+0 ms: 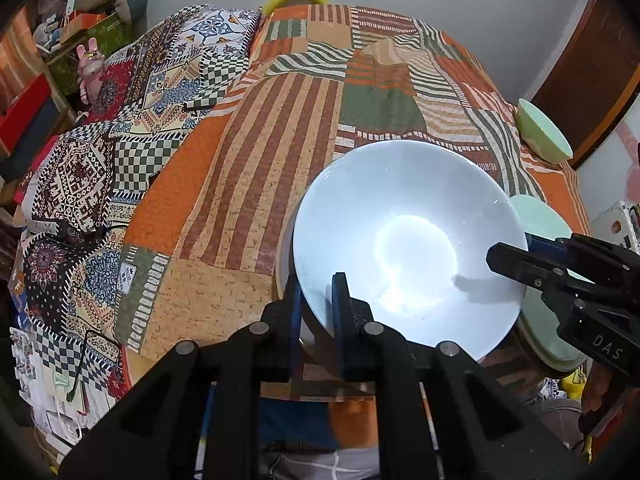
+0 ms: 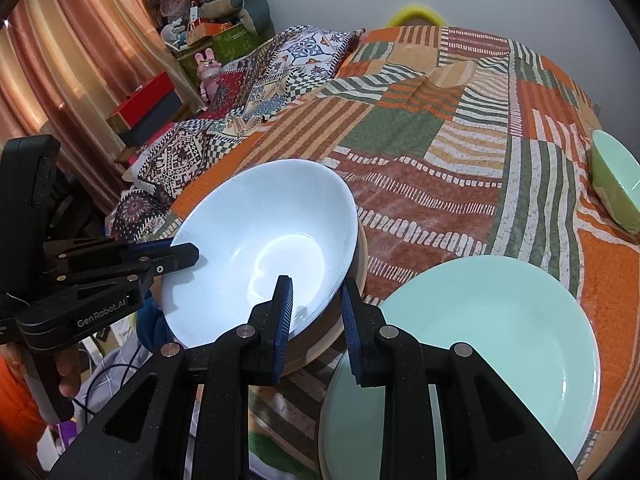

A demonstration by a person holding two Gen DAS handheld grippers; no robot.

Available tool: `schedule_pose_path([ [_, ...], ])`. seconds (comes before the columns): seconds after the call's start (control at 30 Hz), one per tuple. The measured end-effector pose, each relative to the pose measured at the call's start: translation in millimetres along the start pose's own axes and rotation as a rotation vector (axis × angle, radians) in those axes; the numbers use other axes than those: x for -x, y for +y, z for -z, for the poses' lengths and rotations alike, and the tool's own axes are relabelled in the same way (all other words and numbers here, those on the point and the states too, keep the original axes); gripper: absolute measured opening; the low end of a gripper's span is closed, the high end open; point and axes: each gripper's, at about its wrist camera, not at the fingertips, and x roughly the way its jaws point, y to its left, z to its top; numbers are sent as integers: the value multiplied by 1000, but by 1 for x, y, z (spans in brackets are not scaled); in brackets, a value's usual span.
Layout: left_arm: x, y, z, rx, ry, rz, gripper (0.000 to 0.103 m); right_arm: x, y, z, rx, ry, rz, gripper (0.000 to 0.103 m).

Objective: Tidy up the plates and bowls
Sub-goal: 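Lower the white dotted bowl into the pink bowl and open both grippers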

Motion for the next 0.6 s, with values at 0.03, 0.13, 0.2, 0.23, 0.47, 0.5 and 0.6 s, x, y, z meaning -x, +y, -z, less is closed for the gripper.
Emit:
schedule_pose_path([
  [0.03, 0, 0, 0, 1, 1, 1, 12, 0, 0, 0, 1, 0, 1, 23],
  [0.13, -2, 1, 0, 11, 1, 6, 12, 0, 0, -1, 6, 0, 6, 25],
  [0.2, -3, 1, 0, 21, 4, 10, 12, 0, 2, -1, 15, 0, 16, 25],
  [0.23, -3, 1, 0, 25, 6, 11, 12, 0, 3, -1, 19, 1, 22, 26],
  [0.47, -3, 4, -1, 57, 22, 25, 13, -1, 4, -2, 37, 21, 37, 29],
  [0.5, -3, 5, 0, 65, 22, 30, 13, -1, 4, -2, 39, 26, 40, 29],
  [0.6, 2, 7, -1, 87, 11, 40, 17, 5, 2, -3, 44, 6, 46, 33],
])
